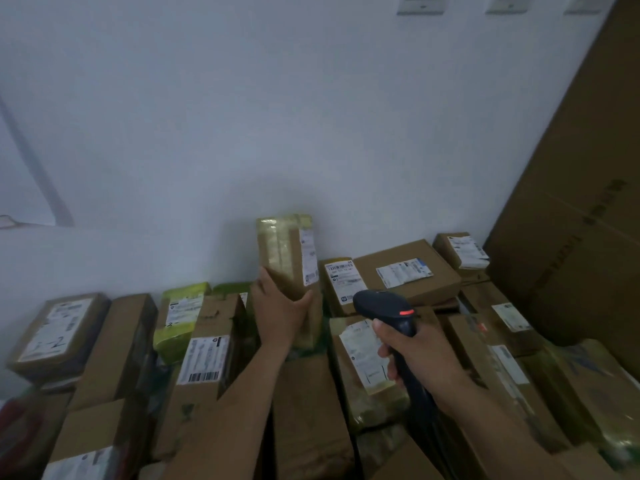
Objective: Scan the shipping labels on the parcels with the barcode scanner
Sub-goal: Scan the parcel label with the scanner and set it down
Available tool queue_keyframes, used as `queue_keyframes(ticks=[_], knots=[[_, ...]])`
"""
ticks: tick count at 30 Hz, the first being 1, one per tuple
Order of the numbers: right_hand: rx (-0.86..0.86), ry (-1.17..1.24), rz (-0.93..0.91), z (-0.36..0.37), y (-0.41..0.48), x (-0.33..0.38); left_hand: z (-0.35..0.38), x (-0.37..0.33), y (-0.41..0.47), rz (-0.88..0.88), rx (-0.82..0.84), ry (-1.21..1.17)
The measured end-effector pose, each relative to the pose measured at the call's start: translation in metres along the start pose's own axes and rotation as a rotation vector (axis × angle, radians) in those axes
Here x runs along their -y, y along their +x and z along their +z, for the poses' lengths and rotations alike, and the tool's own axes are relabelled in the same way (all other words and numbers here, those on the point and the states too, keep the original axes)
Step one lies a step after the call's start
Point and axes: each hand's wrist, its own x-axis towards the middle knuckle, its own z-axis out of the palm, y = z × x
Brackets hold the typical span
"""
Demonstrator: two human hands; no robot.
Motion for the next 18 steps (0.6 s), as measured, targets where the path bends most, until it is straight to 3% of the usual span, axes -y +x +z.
queue_keyframes(ticks=[7,12,15,18], knots=[[0.006,-0.039,0.042,0.009,0.024,-0.017,0.041,0.029,0.009,-0.214,0.142,0.264],[0.026,-0.067,0.027,0.009,0.034,-0.024,0.061,0.045,0.009,-0.162,0.139,0.285],[0.041,-0.064,0.022,0.009,0.034,-0.025,0.063,0.057,0.008,-0.164,0.247,0.175],[0.056,-0.030,0.031,0.012,0.031,-0.023,0.051,0.060,0.007,-0.010,0.281,0.255]])
